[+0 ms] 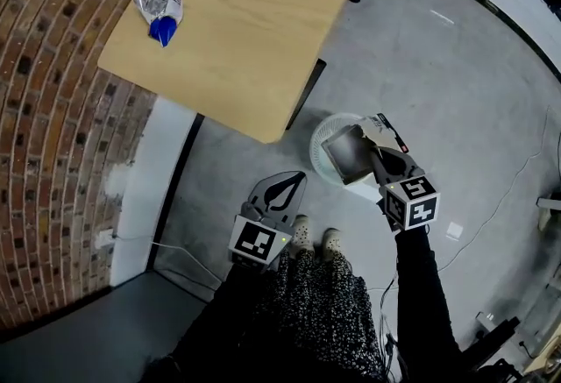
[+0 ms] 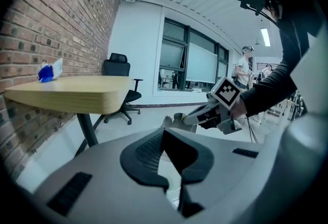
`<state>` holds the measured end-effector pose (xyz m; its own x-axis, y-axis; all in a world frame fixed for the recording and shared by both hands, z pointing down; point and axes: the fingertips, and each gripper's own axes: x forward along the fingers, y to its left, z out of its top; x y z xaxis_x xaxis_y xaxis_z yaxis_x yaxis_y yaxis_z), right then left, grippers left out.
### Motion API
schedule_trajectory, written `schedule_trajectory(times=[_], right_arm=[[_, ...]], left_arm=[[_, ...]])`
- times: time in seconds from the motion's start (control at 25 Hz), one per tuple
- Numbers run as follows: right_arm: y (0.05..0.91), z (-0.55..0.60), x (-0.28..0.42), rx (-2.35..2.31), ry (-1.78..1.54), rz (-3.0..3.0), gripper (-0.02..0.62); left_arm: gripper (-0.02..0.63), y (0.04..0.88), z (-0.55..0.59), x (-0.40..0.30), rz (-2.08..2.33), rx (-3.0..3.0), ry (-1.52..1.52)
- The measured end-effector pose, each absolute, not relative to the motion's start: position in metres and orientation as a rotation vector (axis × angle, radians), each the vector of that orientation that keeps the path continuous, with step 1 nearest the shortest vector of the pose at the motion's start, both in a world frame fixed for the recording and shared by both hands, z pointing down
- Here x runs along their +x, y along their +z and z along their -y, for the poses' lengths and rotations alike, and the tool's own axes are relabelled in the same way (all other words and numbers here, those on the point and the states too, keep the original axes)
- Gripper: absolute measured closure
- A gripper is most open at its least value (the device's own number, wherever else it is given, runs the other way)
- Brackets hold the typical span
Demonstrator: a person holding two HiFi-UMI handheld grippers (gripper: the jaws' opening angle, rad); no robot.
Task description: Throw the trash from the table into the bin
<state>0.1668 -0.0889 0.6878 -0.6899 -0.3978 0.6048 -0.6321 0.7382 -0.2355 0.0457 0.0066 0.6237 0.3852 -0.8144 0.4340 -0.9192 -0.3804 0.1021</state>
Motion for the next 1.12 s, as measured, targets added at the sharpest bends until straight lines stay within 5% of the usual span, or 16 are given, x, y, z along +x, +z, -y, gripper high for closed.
schedule_trajectory(times=[1.12], right_arm=[[0.837, 0.100, 0.165, 0.828, 0.712, 2.339, 0.583]], left_arm=[[0.598, 0.747, 0.069, 0.063, 1.394, 2.372, 0.468]])
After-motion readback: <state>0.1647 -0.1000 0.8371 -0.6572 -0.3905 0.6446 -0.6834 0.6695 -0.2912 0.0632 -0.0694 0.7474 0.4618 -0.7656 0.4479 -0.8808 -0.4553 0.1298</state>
